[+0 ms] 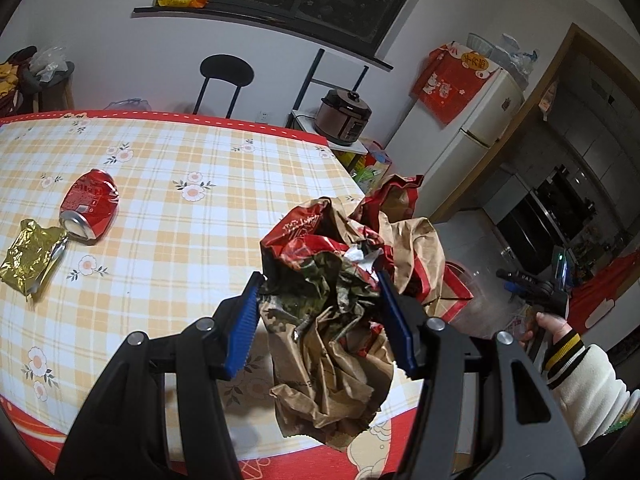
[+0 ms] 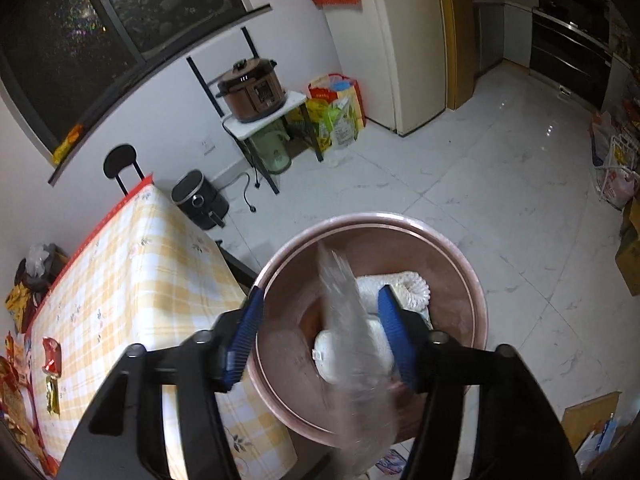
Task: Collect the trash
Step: 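Carry the bottle and paper bag over the brown bin with both tools, then open both tools to drop the bottle and paper bag into the bin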
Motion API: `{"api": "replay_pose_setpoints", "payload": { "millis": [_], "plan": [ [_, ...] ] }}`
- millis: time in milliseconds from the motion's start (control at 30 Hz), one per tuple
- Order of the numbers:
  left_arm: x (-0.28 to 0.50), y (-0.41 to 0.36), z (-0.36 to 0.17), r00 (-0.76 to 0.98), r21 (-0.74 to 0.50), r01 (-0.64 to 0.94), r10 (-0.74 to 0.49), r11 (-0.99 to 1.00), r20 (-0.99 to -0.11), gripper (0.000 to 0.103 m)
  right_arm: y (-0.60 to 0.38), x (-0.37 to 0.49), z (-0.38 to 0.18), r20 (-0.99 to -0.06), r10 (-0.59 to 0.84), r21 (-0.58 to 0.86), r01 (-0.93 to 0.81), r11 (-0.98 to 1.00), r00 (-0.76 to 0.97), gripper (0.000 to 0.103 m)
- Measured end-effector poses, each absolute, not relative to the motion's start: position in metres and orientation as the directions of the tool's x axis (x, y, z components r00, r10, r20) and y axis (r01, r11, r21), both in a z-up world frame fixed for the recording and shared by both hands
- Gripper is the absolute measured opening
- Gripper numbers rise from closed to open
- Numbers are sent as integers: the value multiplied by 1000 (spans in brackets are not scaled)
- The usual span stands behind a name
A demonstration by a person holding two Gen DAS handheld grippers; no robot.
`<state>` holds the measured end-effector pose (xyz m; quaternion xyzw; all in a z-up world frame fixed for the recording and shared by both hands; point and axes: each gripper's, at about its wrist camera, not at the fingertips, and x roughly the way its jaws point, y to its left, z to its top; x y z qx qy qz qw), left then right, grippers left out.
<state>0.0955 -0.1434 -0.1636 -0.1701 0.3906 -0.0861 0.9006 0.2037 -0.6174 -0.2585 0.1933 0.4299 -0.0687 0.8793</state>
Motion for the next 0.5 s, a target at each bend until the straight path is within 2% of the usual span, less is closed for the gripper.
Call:
{"api": "replay_pose_setpoints", "payload": {
  "millis": [167,233,333,500],
  "plan": [
    [105,-159,-161,674,-370,72,-319,926,-666,57,-621,194,-242,-760,45,289,275,917,649,76],
    [110,-169,-159,669,-368,98,-335,925,-664,57,-624,189,-234,-748,35,291,281,915,663,88],
    [121,-190,-156,654,-364,150,-369,919,-660,58,-626,176,-221,-730,19,285,280,917,683,97],
    [145,-235,-153,618,-361,247,-434,899,-655,58,-627,152,-203,-722,-25,230,274,934,692,98]
  ]
}}
